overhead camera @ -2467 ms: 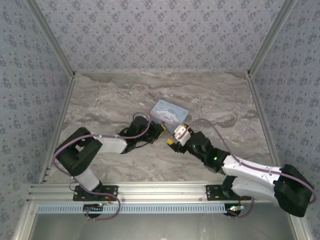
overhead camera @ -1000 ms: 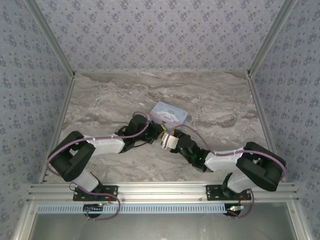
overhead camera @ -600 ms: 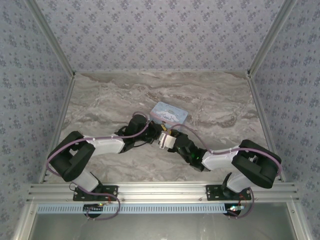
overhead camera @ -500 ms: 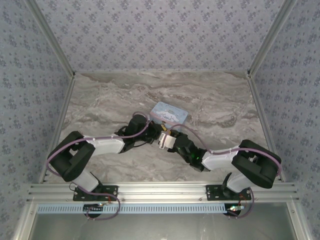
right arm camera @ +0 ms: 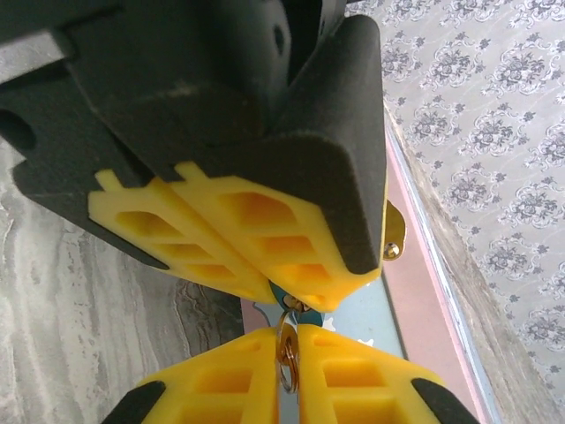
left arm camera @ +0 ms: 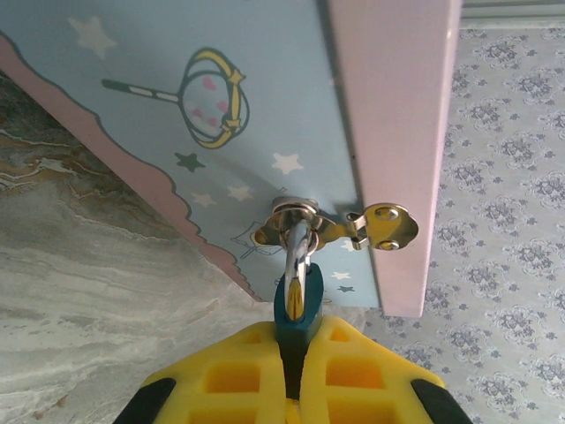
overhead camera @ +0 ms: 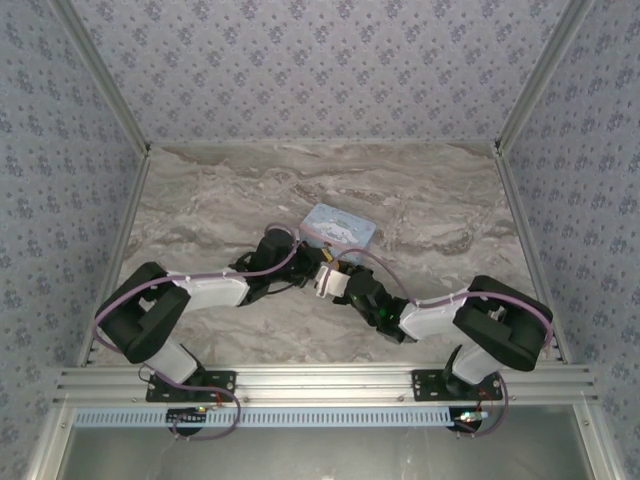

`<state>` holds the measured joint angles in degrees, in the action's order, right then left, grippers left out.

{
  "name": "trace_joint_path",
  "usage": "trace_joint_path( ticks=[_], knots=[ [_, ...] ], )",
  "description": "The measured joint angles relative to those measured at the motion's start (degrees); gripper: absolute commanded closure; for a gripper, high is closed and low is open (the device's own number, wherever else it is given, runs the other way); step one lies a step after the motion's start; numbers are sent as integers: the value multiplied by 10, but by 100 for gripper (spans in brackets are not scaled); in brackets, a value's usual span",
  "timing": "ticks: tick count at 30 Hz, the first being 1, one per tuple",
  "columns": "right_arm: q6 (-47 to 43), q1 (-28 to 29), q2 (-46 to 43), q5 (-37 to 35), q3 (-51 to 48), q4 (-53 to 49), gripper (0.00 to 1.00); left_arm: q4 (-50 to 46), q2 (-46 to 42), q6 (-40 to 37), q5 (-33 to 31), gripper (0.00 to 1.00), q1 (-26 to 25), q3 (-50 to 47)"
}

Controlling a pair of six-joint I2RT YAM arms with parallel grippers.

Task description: Unlock a padlock with a key

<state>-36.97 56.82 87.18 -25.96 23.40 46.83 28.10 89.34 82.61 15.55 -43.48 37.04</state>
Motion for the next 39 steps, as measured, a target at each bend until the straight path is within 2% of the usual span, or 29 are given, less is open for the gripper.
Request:
trace_joint_path(
  ticks=[13, 30, 36, 39],
  knots=[
    [47, 1, 4, -17, 2, 14, 100, 8, 0, 10, -8, 100, 0, 4],
    [227, -3, 5, -21, 4, 11, 100, 21, 8, 15, -15, 100, -2, 7],
    [250, -7, 5, -16, 4, 9, 100, 21, 8, 15, -21, 100, -4, 7],
    [256, -11, 5, -6, 4, 9, 100, 21, 8, 15, -23, 95, -4, 7]
  ],
)
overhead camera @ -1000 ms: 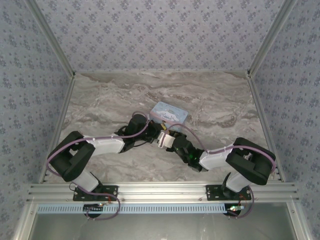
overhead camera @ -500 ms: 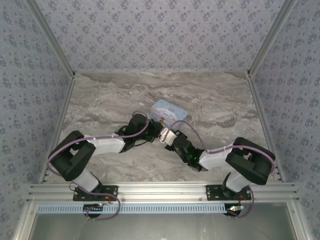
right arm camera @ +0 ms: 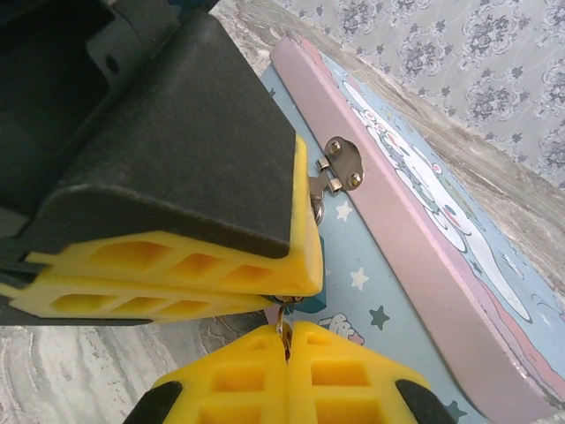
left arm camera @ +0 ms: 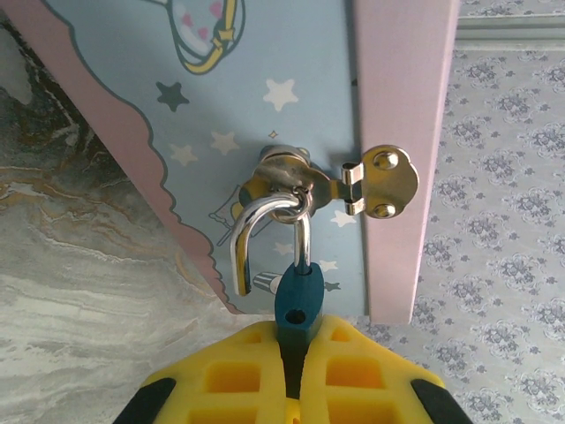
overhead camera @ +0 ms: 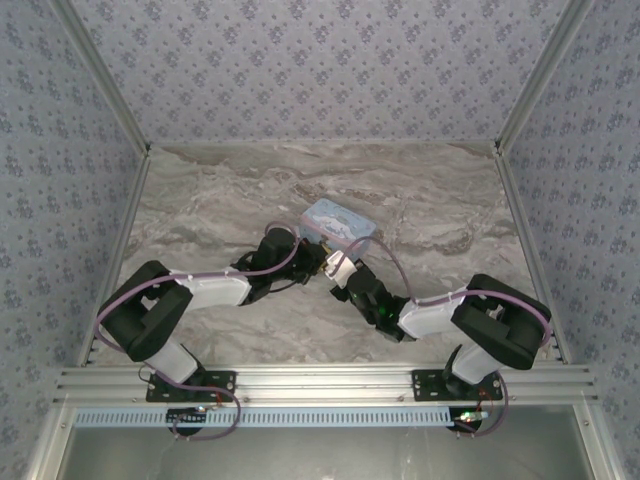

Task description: Unlock a padlock with a key

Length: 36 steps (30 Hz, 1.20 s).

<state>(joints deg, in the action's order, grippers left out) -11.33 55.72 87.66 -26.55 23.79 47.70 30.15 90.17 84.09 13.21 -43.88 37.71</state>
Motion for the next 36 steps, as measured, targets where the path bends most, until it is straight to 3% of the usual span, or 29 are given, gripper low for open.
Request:
trace_joint_path(
  ticks=[8, 14, 20, 26, 31, 36],
  knots=[
    [11, -15, -1, 39, -3, -14, 100, -15, -2, -9, -5, 80, -2, 0],
    [16, -34, -1, 36, -19, -43, 100, -34, -44, -20, -4, 60, 7, -4],
    [20, -36, -1, 35, -25, -45, 100, -107, -133, -54, -9, 46, 38, -17],
    [41, -49, -1, 54, -34, -47, 100, -190, -203, -112, -12, 25, 101, -19],
    [65, -67, -1, 92, -34, -52, 100, -224, -195, -168, 3, 17, 142, -17],
    [96, -87, -1, 129, -34, -57, 100, -245, -119, -224, 43, 15, 162, 33]
  ],
)
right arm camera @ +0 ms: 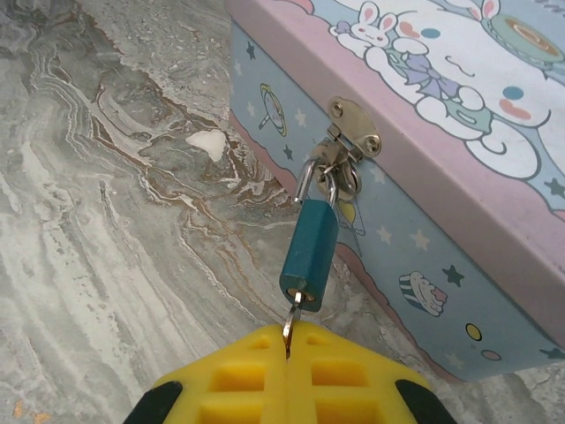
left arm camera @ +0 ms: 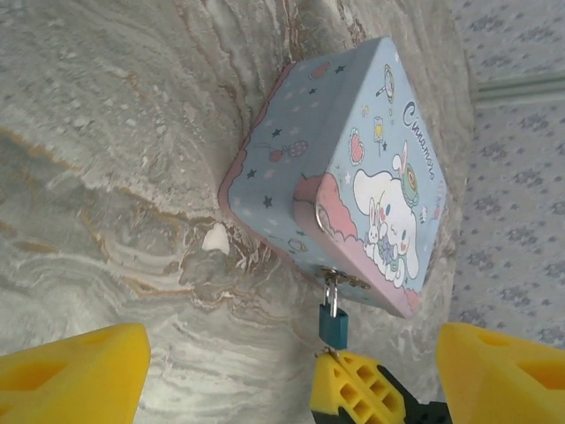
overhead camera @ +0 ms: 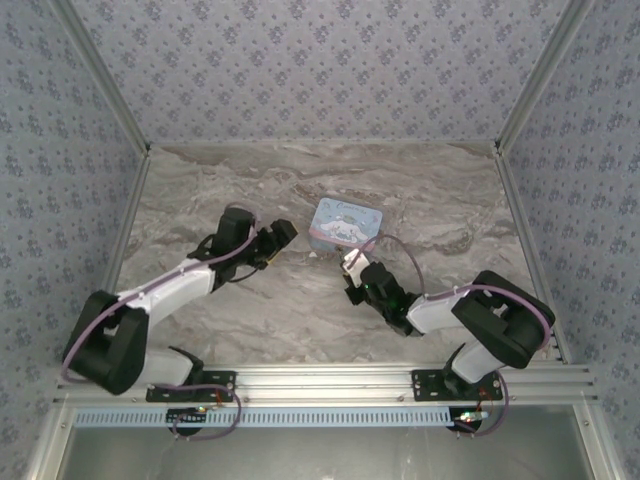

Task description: Unlock a padlock with a key

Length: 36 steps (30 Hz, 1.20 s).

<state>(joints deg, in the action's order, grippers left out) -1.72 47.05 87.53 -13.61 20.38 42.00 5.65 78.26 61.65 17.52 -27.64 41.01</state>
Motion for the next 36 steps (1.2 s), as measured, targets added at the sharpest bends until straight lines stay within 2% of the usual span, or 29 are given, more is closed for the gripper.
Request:
trace_joint_path(
  ticks=[8, 20, 25, 28, 36],
  knots=[
    [43, -12, 0, 30, 0, 0, 100, -14, 151, -92, 62, 15, 14, 159],
    [67, -25, 0, 52, 2, -7, 100, -33, 318, -139, 128, 22, 22, 273],
    [80, -36, -2, 72, 6, -24, 100, -37, 333, -141, 130, 27, 21, 270],
    [92, -45, -10, 91, 6, -33, 100, -8, 331, -136, 133, 30, 22, 249],
    [122, -99, -17, 187, 5, -42, 100, 64, 291, -119, 125, 32, 21, 169]
  ],
)
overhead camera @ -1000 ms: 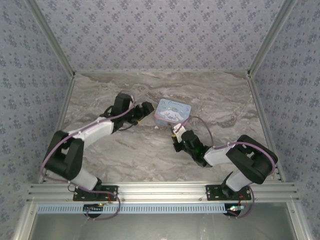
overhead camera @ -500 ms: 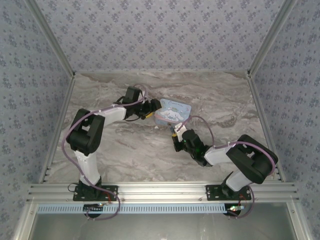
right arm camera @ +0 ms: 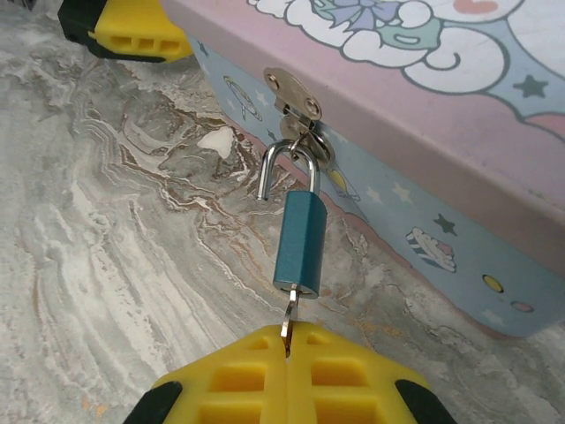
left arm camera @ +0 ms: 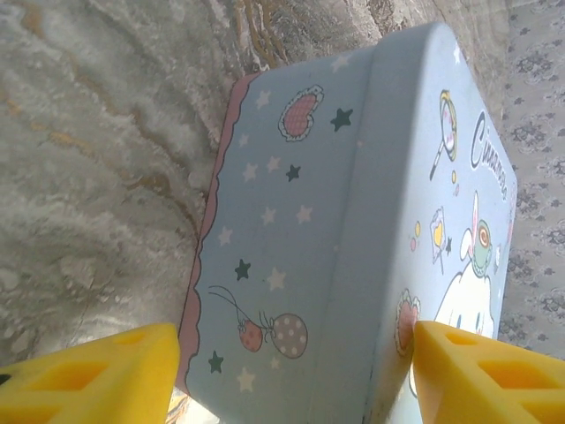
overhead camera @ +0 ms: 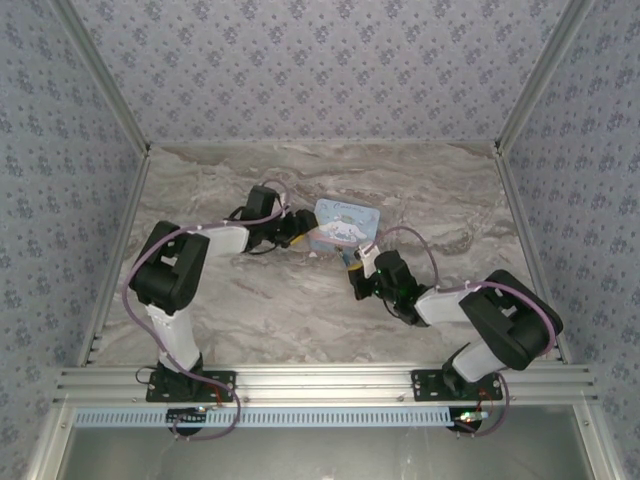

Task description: Unlock a padlock with a key

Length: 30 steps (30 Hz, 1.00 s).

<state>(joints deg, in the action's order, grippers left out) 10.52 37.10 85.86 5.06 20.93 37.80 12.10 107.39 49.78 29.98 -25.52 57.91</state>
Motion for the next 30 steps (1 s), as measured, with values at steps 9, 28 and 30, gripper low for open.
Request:
trace_joint_path(
  ticks=[9, 28, 30],
  knots=[
    [38, -72, 10, 125, -14, 14, 100, 45, -47, 26, -34, 33, -19, -72],
    [101, -160, 78, 247, -10, 45, 100, 71, -138, 80, -79, 33, -66, -181],
    [103, -164, 83, 255, -6, 44, 100, 70, -141, 81, -82, 33, -68, -183]
  ],
)
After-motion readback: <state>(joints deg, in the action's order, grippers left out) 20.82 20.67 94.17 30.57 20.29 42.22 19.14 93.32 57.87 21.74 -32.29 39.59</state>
